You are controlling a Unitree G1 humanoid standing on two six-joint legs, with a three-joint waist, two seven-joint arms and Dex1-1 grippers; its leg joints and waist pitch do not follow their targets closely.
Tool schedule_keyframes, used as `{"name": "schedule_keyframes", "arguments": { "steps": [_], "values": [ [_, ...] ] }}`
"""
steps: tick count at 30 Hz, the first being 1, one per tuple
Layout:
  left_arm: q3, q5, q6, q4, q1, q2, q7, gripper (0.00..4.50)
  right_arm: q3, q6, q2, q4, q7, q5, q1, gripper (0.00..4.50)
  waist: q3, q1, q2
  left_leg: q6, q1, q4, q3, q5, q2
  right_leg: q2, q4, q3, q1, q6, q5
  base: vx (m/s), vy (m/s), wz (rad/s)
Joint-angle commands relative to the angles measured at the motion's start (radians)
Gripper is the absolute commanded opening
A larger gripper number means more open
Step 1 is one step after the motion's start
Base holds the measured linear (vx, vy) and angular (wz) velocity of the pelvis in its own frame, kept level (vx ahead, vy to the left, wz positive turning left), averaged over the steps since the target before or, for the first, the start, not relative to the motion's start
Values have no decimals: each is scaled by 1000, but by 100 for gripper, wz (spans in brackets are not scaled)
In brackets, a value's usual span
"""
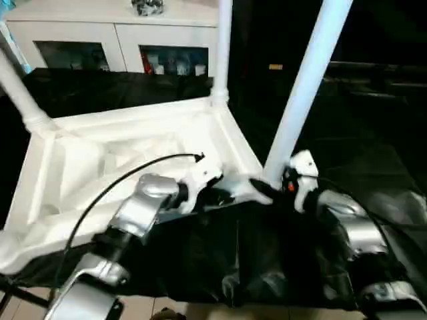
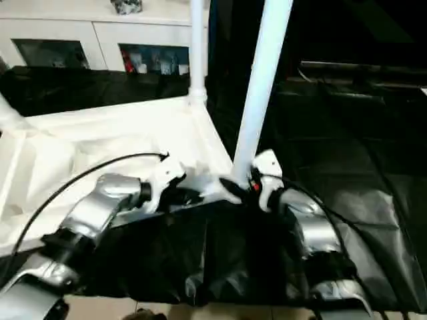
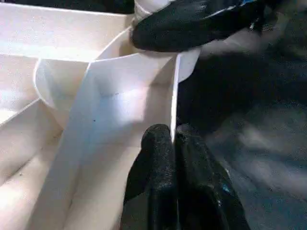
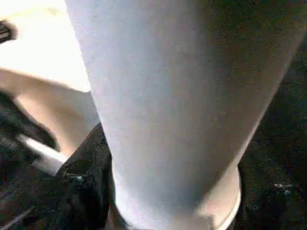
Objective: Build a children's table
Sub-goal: Rotate leg to tighten
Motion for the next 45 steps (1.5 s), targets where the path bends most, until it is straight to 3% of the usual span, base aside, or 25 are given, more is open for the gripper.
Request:
{"name": "schedule_keyframes", "arguments": {
  "steps": [1, 6, 9, 11, 17, 21, 25, 29, 34, 35, 38, 45],
  "values": [
    [46, -41, -14, 0, -17, -63, 99, 0, 15, 34, 34, 24, -66, -15, 9, 272, -59, -2, -13, 24, 26, -80, -37, -200, 71, -61, -77, 31, 33, -235, -175, 0, 0, 0],
    [37, -35, -3, -13, -9, -103, 145, 0, -3, 41, 79, 2, -137, -14, 17, 272, -63, 2, -12, 52, 23, -76, -35, -175, 68, -60, -73, 31, 37, -230, -115, 0, 0, 0],
    [33, -34, -1, -23, -2, -105, 142, 0, -8, 38, 90, -1, -153, -9, 22, 272, -61, 1, -10, 49, 24, -79, -36, -198, 70, -61, -77, 30, 36, -227, -149, 0, 0, 0],
    [33, -33, -2, -21, -3, -106, 145, 0, -11, 37, 94, 3, -163, -8, 20, 342, -60, 1, -10, 40, 25, -81, -37, -213, 70, -60, -79, 30, 35, -222, -170, 0, 0, 0],
    [26, -51, -16, -39, 3, -72, 73, 0, 7, 28, 62, -22, -117, -18, 15, 390, -60, 1, -11, 36, 24, -81, -38, -210, 70, -60, -78, 30, 36, -217, -160, 0, 0, 0],
    [19, -60, -22, -55, 8, -38, 20, 0, 26, 27, 17, -45, -22, -12, 23, 390, -64, 1, -13, 62, 21, -74, -35, -164, 68, -61, -70, 30, 41, -232, -86, 0, 0, 0],
    [-3, -83, -59, -85, 23, 39, -124, 0, 85, 4, -83, -137, 233, 28, 77, 390, -62, 3, -13, 87, 19, -72, -33, -160, 70, -61, -69, 28, 40, -241, -79, 0, 0, 0],
    [-23, -111, -73, -130, 42, 97, -251, 0, 121, 22, -154, -204, 407, 77, 115, 390, -58, 7, -10, 73, 25, -76, -34, -208, 78, -62, -76, 25, 38, -243, -147, 0, 0, 0],
    [-44, -125, -56, -163, 56, 143, -331, 0, 145, 48, -203, -223, 528, 96, 123, 390, -59, 12, -8, 58, 25, -77, -32, -207, 81, -62, -70, 23, 37, -260, -142, 0, 0, 0],
    [-45, -125, -59, -163, 56, 149, -337, 0, 150, 53, -210, -227, 549, 99, 123, 363, -59, 15, -8, 57, 25, -77, -32, -205, 80, -61, -69, 23, 36, -261, -141, 0, 0, 0],
    [-46, -130, -62, -161, 55, 157, -351, 0, 162, 63, -223, -240, 581, 103, 122, 353, -59, 19, -10, 51, 26, -76, -32, -201, 80, -62, -68, 23, 37, -262, -138, 0, 0, 0],
    [-45, -133, -60, -166, 55, 157, -357, 0, 183, 48, -224, -217, 590, 76, 112, 282, -63, 26, -13, 67, 24, -70, -31, -155, 78, -64, -61, 22, 39, -269, -86, 0, 0, 0]
  ]
}}
